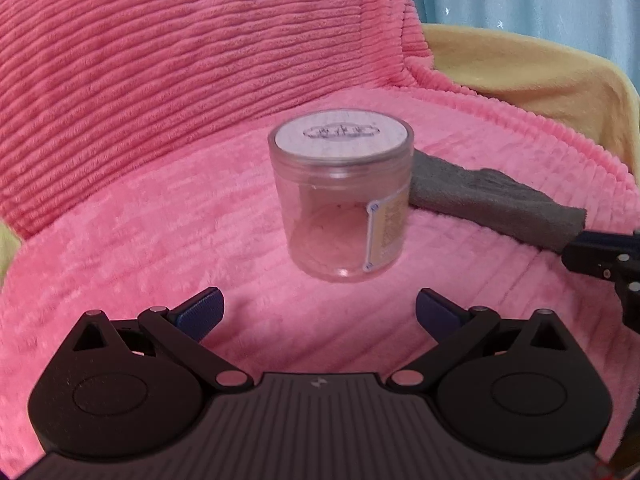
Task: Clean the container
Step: 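Move both tools toward the clear jar and grey cloth, then grasp the grey cloth with the right gripper while the left gripper grasps the jar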
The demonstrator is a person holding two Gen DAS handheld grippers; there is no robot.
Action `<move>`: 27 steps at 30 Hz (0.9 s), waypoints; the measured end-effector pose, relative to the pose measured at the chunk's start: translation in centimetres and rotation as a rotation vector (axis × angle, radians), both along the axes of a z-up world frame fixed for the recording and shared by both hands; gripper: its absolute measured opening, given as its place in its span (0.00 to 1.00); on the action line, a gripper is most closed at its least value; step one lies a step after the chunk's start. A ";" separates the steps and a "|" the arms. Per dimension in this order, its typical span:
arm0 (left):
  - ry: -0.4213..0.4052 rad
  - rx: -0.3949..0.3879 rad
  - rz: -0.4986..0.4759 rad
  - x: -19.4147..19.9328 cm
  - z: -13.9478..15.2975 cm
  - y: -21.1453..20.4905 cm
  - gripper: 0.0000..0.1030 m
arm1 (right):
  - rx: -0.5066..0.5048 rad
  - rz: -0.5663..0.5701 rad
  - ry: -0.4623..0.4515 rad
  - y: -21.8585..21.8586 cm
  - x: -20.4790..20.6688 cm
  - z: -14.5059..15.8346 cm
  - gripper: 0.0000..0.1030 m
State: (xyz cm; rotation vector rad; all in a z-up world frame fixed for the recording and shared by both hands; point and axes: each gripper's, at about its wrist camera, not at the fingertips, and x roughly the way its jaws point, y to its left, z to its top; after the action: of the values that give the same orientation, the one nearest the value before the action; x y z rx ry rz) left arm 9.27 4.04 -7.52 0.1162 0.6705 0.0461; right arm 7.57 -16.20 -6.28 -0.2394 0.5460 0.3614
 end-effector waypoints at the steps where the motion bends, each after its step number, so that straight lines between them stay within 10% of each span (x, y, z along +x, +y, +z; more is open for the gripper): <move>1: -0.005 -0.001 -0.001 0.2 0.1 0.2 1.00 | -0.034 0.022 -0.025 0.5 0.0 0.0 0.09; 6: -0.010 -0.022 0.006 0.6 0.2 1.1 1.00 | -0.232 0.130 -0.118 3.1 1.8 -0.1 0.08; 21: 0.004 -0.088 0.015 1.0 0.1 3.0 1.00 | -0.601 0.215 -0.029 8.7 7.7 -1.6 0.09; 27: -0.021 -0.061 -0.035 1.2 0.2 2.6 1.00 | -0.381 0.128 -0.030 5.5 7.1 -2.2 0.06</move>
State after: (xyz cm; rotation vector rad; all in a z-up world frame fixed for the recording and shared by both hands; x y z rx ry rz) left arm 10.46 6.67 -7.28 0.0688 0.6486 -0.0063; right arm 14.65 -10.66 -8.52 -0.6487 0.5688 0.3751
